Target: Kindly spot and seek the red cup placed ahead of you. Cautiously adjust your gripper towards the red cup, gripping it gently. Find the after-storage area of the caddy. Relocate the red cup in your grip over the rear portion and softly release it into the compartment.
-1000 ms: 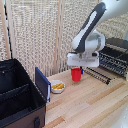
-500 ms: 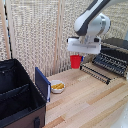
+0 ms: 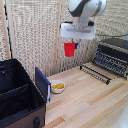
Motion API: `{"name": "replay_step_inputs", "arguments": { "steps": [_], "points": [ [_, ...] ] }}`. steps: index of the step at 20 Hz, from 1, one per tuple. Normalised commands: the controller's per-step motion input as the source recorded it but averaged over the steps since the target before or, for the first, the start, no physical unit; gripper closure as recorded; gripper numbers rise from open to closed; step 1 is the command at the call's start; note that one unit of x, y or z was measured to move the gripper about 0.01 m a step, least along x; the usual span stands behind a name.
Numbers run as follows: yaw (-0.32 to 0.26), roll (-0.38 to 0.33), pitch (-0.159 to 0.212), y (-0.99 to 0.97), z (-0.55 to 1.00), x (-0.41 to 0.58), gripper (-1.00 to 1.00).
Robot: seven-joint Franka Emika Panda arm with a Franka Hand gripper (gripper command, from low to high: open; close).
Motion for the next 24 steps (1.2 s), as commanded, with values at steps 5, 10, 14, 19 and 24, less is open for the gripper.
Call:
{"name": "replay_step_inputs", "arguments": {
  "steps": [5,10,14,19,24],
  "points": [
    [0.089,0.000,0.154,0.60,0.89,0.517,1.00],
    [0.071,0.000,0.120,0.64,0.80,0.475,1.00],
    [0.059,0.012,0.075,0.67,0.77,0.306,1.00],
    [0.044,0.028,0.044,0.69,0.68,0.274,1.00],
    [0.018,0.034,0.012,0.75,0.55,0.292,1.00]
  ]
}}
